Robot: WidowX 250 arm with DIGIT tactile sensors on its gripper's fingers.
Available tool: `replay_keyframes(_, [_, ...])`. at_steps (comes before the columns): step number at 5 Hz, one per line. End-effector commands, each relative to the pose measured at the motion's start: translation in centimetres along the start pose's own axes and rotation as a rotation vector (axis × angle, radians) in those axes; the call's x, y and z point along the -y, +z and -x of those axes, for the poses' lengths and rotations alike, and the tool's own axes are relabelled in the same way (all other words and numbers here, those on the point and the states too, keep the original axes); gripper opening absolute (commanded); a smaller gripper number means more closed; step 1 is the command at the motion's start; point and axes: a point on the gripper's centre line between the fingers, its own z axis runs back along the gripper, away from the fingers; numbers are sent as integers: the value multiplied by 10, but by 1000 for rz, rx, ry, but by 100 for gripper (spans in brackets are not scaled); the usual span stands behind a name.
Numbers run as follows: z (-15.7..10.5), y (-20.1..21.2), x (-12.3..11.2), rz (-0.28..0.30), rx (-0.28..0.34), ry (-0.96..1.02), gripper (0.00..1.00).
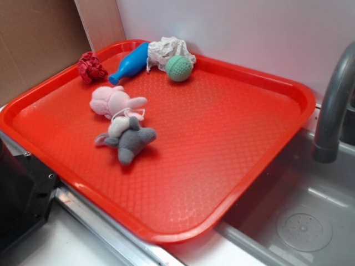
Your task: Grab the red paper.
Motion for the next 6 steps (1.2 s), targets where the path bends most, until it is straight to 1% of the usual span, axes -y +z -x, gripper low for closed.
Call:
replay_keyframes(1, [0,0,0,0,0,0,100])
replay_keyframes(2, [-30,-52,-36,-16,-7,165,100])
replay_keyframes(3, [-55,-75,-61,-23,9,405,100])
replay_keyframes(4, [-73,-93,-88,-50,48,652,100])
replay_keyframes(5, [-76,-98,-112,-7,85,888,100])
replay_keyframes(6, [-76,-98,-112,-7,85,888,100])
